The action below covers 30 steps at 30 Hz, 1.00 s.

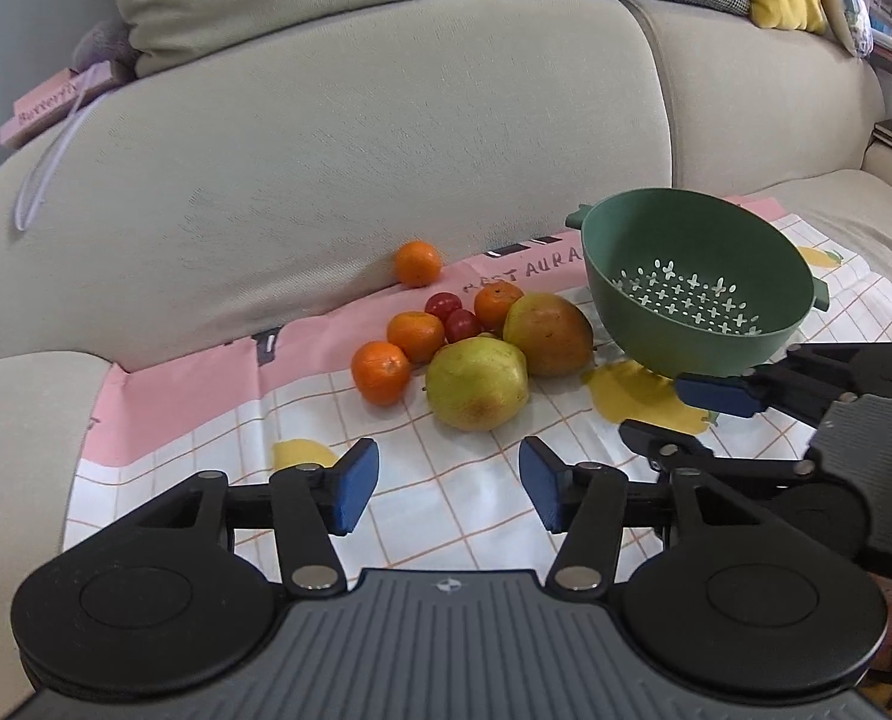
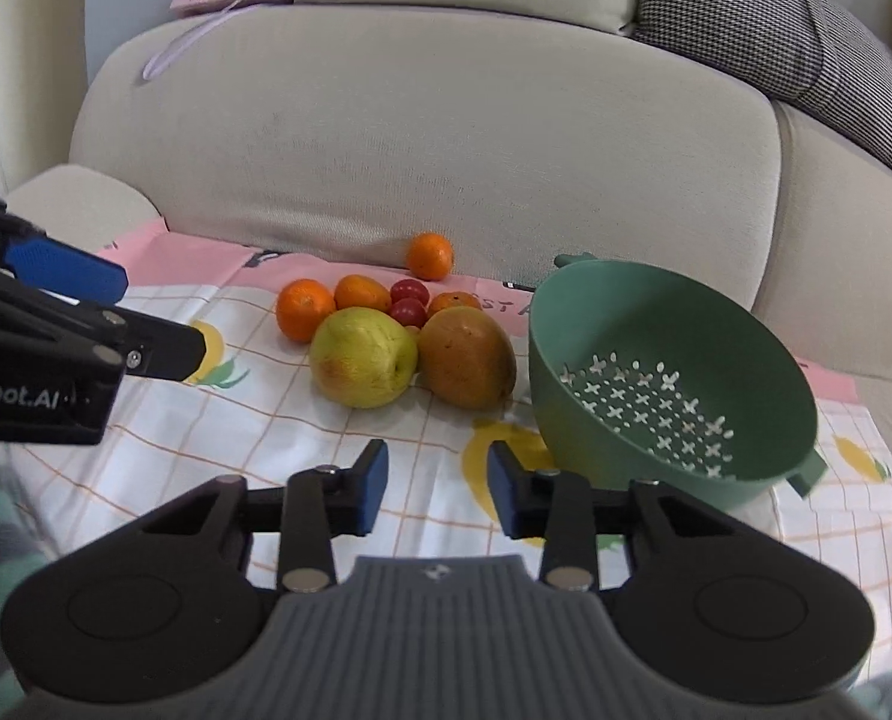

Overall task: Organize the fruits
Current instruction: 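Grasp the yellow-green pear with the left tool while the right tool grasps the brown mango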

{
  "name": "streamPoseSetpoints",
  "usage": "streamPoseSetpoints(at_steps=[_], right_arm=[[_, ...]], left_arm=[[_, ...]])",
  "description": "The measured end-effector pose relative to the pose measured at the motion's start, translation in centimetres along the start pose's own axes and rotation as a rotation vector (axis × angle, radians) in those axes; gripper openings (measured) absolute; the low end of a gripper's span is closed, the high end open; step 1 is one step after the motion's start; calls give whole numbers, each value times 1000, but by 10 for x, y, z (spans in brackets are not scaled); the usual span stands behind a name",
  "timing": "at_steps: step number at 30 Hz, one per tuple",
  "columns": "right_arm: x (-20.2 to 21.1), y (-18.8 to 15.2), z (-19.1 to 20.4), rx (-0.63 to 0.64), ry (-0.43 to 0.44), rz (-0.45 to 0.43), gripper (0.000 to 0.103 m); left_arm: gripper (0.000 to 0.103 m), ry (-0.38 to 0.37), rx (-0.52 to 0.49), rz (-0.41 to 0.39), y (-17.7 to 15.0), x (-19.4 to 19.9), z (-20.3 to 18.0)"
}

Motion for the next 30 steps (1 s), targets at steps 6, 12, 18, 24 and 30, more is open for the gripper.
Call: streamPoseSetpoints(at_steps=[6,12,18,24,30], right_arm=[[-30,-4,-7,10,-18,16,33],[-56,-6,-15,12,-30,28,33],[-70,-5,-14,78,-36,-3,32],[-84,-7,-4,204,-42,-31,43],[-98,-14,10,359,-56,-49,48]], left_arm=[[74,-25,48,9,4,-27,4],[79,-53,82,15,8,-57,6],[81,-65,113,29,8,-86,9],[82,-123,210,83,3,-111,20],[85,-127,218,108,-2,-127,21]])
Point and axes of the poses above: each gripper's, at about its wrist camera, not at the fingertips, and x roughly against the way its jaws point, z to its left, y to its top, the point moved 3 cm from there along -x, roughly the way its jaws point, and after that the axes turned 11 degrees about -z, right-handed, at the moved point
